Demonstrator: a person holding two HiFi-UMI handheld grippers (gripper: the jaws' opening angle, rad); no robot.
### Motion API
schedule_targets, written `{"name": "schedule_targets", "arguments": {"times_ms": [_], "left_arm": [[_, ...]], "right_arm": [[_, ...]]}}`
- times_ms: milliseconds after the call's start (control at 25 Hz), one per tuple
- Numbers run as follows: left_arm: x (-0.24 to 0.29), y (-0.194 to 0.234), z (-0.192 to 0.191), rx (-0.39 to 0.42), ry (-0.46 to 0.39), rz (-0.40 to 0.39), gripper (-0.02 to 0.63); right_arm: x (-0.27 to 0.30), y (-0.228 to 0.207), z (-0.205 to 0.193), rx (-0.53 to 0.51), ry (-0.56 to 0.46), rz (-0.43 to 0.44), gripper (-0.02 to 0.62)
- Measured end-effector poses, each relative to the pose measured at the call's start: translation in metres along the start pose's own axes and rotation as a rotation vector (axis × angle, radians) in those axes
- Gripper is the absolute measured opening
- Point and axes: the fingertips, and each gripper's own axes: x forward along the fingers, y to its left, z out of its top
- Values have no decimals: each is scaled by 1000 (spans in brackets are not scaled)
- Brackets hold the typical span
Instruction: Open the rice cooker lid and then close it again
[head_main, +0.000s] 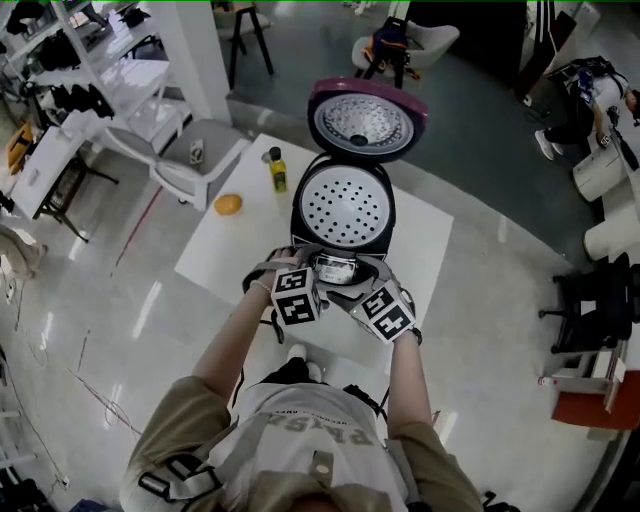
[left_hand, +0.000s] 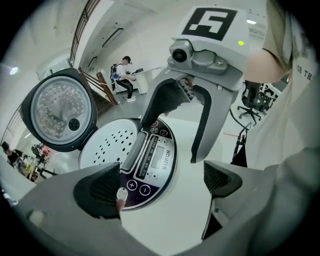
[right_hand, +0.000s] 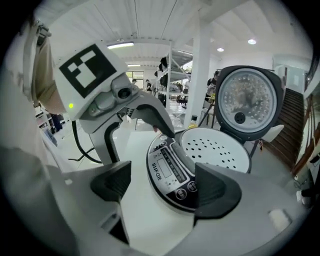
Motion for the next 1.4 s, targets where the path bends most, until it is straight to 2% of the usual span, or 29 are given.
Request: {"name": "schedule_targets", "arguments": {"times_ms": [200,360,480,600,800,1080,1400], "left_arm": [[-17,14,3,-68,-34,58,535],[-34,26,13,-121,-67,133,535],[-48,33,20,-156,-99,188,535],[-62,40,29,-202,-169,203,535],[-81,60,38,-278,-266,247,535],[-91,92,39,-305,-335,230,535],[-106,166,40,-285,-371,270,535]], "right_arm": [[-32,-27,10,57,-136,-113,374],[-63,-42,17,108,-234,-164,374],[-83,-48,21,72,-274,-210,374],[-93,-51,27,23,-288,-243,374],[-107,-58,43,59,-388,-265,376],[-119,-97,61,79,-499,-311,379],[-126,-158,85,135,-564,-366,383]]}}
